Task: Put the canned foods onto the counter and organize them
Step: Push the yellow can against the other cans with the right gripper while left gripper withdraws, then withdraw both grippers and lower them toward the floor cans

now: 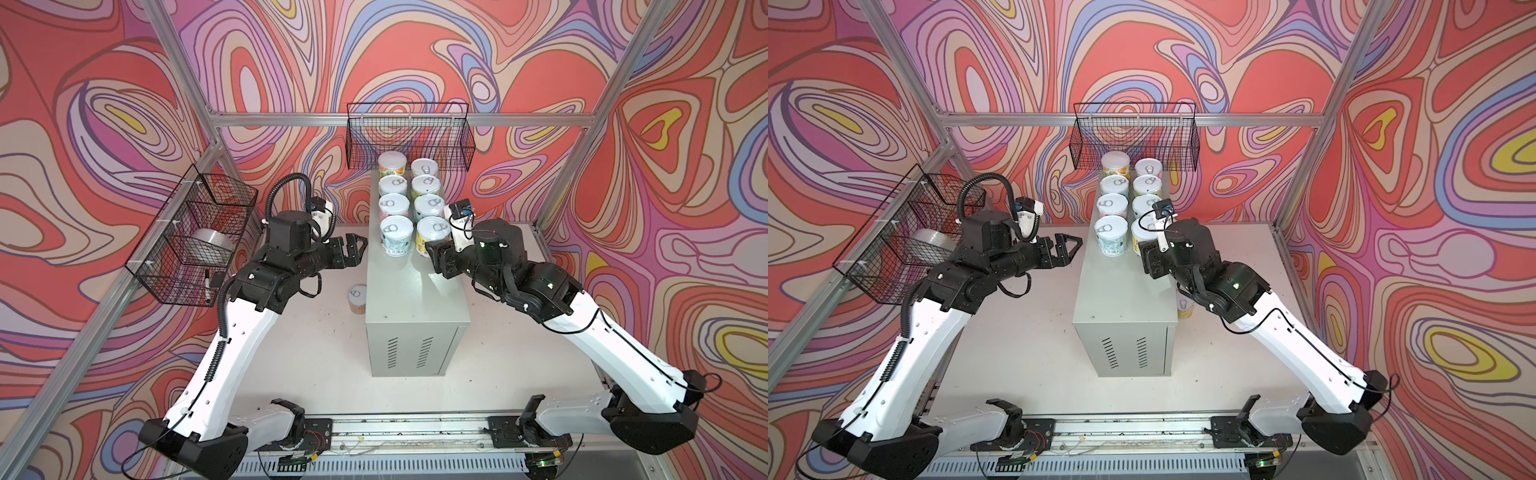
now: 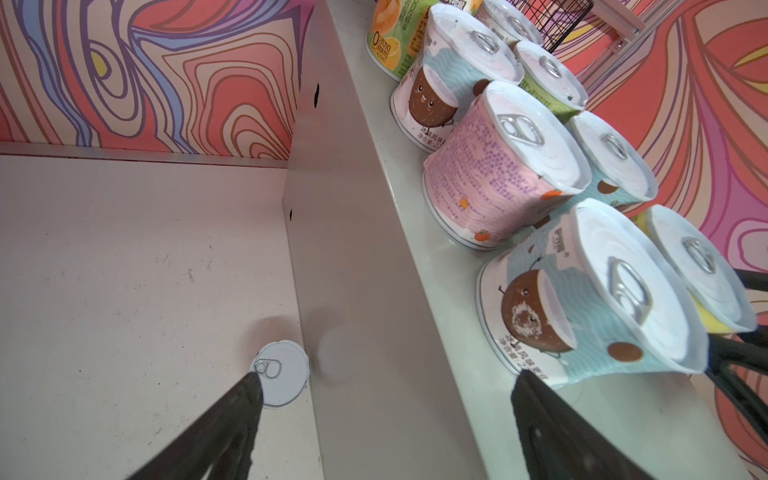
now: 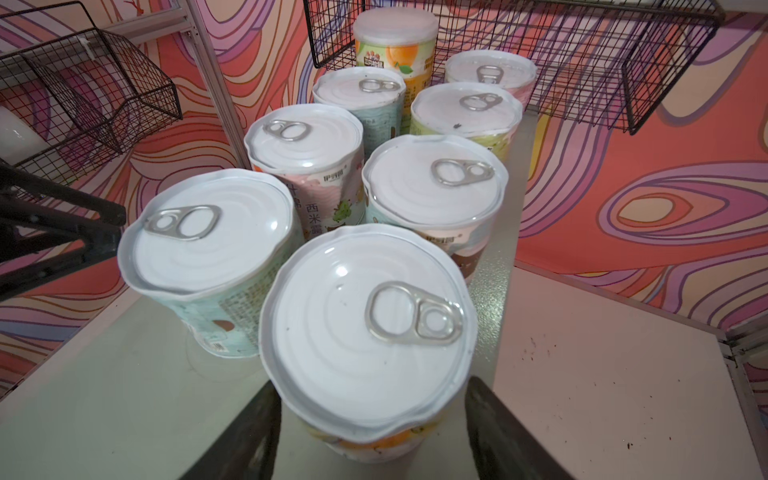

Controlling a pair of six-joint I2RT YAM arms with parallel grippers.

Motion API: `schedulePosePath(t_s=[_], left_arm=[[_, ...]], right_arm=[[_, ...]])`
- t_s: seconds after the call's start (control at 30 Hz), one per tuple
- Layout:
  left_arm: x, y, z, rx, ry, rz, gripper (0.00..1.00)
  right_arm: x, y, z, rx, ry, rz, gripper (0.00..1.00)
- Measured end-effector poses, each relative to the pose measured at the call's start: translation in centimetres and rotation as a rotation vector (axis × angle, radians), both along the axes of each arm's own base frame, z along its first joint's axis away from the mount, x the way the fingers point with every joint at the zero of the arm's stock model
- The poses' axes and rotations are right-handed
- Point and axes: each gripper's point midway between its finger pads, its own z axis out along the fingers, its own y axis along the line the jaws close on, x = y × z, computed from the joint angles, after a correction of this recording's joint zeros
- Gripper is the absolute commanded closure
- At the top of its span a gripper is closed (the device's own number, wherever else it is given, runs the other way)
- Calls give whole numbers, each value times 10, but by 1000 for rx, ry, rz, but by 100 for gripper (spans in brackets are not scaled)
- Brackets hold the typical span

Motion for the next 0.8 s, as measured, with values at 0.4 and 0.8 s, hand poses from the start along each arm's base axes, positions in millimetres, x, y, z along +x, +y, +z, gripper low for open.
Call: schedulePosePath(t_s=[0.4, 0.8], left_arm=[[8, 0, -15, 19, 27, 9, 0], [15, 37, -45, 145, 40, 179, 0]], right_arm=[[-11, -4, 10, 39, 3, 26, 19], [-37, -84, 32, 120, -63, -213, 17]])
